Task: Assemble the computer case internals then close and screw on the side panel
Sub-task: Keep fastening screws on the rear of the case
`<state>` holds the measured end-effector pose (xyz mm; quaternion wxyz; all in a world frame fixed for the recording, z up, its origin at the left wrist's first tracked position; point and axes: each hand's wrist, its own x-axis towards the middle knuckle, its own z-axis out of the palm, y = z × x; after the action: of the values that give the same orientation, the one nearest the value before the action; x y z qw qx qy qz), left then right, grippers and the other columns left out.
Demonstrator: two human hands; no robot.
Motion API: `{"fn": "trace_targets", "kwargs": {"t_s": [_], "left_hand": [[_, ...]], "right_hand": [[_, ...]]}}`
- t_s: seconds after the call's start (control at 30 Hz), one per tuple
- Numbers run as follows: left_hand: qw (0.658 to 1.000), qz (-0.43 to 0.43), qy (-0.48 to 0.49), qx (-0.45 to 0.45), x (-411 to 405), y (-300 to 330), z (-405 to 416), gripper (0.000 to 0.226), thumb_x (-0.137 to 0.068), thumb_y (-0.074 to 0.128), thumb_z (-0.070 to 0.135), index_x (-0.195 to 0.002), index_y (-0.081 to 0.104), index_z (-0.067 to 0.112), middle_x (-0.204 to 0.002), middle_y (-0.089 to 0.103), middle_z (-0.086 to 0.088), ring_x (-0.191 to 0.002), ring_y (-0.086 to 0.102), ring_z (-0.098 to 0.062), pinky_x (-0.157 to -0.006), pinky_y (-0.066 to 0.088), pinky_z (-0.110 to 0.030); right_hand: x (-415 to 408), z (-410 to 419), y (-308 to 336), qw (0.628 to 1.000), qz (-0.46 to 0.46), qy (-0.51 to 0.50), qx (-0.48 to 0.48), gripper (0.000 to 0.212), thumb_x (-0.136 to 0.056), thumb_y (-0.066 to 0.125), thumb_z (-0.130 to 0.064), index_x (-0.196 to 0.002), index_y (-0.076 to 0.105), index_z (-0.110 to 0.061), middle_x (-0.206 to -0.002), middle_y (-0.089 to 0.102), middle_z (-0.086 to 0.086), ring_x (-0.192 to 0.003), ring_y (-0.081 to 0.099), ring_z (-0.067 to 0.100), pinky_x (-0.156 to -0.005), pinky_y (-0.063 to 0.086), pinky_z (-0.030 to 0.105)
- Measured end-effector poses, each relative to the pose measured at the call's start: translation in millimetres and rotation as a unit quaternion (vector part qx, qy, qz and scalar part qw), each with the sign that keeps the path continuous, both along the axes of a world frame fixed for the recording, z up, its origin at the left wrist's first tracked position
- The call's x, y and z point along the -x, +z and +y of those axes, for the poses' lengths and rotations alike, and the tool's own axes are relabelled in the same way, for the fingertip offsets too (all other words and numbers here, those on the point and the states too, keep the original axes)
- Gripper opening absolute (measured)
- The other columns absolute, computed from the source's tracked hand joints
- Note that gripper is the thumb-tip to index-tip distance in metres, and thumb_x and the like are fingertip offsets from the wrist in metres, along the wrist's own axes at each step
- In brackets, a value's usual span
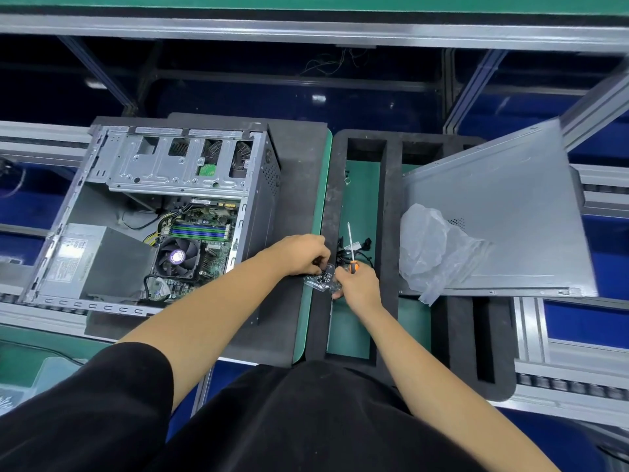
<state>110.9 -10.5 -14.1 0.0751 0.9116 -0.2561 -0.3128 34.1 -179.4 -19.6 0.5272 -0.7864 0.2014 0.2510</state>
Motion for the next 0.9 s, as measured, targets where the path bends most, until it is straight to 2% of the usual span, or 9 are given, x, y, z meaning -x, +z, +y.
{"fn": "trace_targets", "kwargs": {"t_s": [0.1, 0.23, 0.33, 0.43, 0.53, 0.57, 0.7, 0.8, 0.9], "left_hand": [[1.0, -0.012, -0.002, 0.006, 1, -1, 0, 0.011, -0.087, 0.077, 0.033, -0.093, 0.07, 0.03, -0.097, 0.046, 0.01, -0.094, 0.058, -0.018, -0.067, 0.038, -0.03], [0.999, -0.007, 0.027, 0.044, 0, -1, 4, 0.009, -0.088, 0.077, 0.033, -0.09, 0.068, 0.03, -0.095, 0.052, 0.01, -0.093, 0.056, -0.015, -0.071, 0.042, -0.032], [0.992, -0.007, 0.107, 0.073, -3, 4, 6, 0.014, -0.09, 0.074, 0.028, -0.085, 0.062, 0.033, -0.093, 0.054, 0.013, -0.095, 0.057, -0.015, -0.075, 0.046, -0.034], [0.973, -0.045, 0.219, 0.063, -11, 8, 12, 0.013, -0.094, 0.068, 0.017, -0.088, 0.058, 0.023, -0.094, 0.055, 0.003, -0.091, 0.057, -0.023, -0.079, 0.049, -0.038], [0.948, -0.07, 0.311, 0.006, -15, 5, 18, 0.005, -0.094, 0.059, 0.01, -0.094, 0.058, 0.014, -0.086, 0.053, 0.002, -0.079, 0.054, -0.024, -0.059, 0.035, -0.03], [0.946, -0.064, 0.319, -0.014, -15, 6, 18, 0.007, -0.093, 0.058, 0.008, -0.095, 0.058, 0.014, -0.085, 0.055, 0.001, -0.076, 0.054, -0.024, -0.057, 0.032, -0.03], [0.954, -0.044, 0.289, -0.071, -14, 9, 15, 0.018, -0.09, 0.055, -0.001, -0.092, 0.054, 0.017, -0.093, 0.057, -0.007, -0.082, 0.058, -0.029, -0.063, 0.039, -0.034], [0.95, -0.031, 0.304, -0.063, -15, 7, 15, 0.021, -0.089, 0.054, -0.001, -0.087, 0.053, 0.021, -0.085, 0.057, -0.003, -0.074, 0.053, -0.021, -0.056, 0.032, -0.029], [0.945, -0.028, 0.324, -0.045, -14, 7, 16, 0.024, -0.091, 0.059, 0.003, -0.082, 0.05, 0.024, -0.082, 0.056, 0.001, -0.069, 0.052, -0.016, -0.055, 0.032, -0.029]], "right_hand": [[1, 0, 0, 1.0, -0.001, -0.002, 0.0, 0.028, -0.089, 0.058, -0.017, -0.07, 0.038, -0.018, -0.062, 0.046, -0.001, -0.053, 0.072, 0.023, -0.051, 0.034, 0.03], [0, 0, 0, 1.0, 0.003, -0.003, -0.008, 0.018, -0.088, 0.058, -0.017, -0.074, 0.047, -0.013, -0.069, 0.056, 0.007, -0.053, 0.072, 0.023, -0.058, 0.039, 0.032], [0, 1, 0, 1.0, 0.003, -0.007, -0.007, 0.02, -0.088, 0.058, -0.017, -0.071, 0.047, -0.014, -0.067, 0.06, 0.006, -0.054, 0.072, 0.024, -0.058, 0.041, 0.031], [0, 0, 0, 1.0, 0.002, -0.006, -0.002, 0.026, -0.09, 0.057, -0.016, -0.068, 0.043, -0.016, -0.065, 0.059, 0.005, -0.056, 0.073, 0.026, -0.056, 0.04, 0.03], [0, -1, 1, 1.0, 0.004, -0.005, -0.001, 0.033, -0.091, 0.058, -0.016, -0.067, 0.036, -0.018, -0.059, 0.049, -0.003, -0.056, 0.073, 0.026, -0.052, 0.036, 0.029], [0, -1, 1, 1.0, 0.004, -0.004, 0.001, 0.034, -0.091, 0.058, -0.016, -0.067, 0.034, -0.019, -0.058, 0.045, -0.005, -0.056, 0.073, 0.026, -0.051, 0.035, 0.029], [0, -2, 2, 1.0, 0.005, 0.001, 0.0, 0.033, -0.092, 0.058, -0.016, -0.068, 0.034, -0.018, -0.059, 0.045, -0.004, -0.055, 0.073, 0.025, -0.053, 0.036, 0.03], [0, -2, 1, 1.0, 0.008, 0.003, -0.001, 0.032, -0.092, 0.058, -0.016, -0.069, 0.035, -0.018, -0.061, 0.046, -0.003, -0.056, 0.073, 0.024, -0.055, 0.037, 0.031], [1, -2, 1, 1.0, 0.008, 0.002, -0.001, 0.033, -0.092, 0.058, -0.017, -0.069, 0.035, -0.019, -0.058, 0.045, -0.005, -0.056, 0.073, 0.023, -0.054, 0.036, 0.03]]}}
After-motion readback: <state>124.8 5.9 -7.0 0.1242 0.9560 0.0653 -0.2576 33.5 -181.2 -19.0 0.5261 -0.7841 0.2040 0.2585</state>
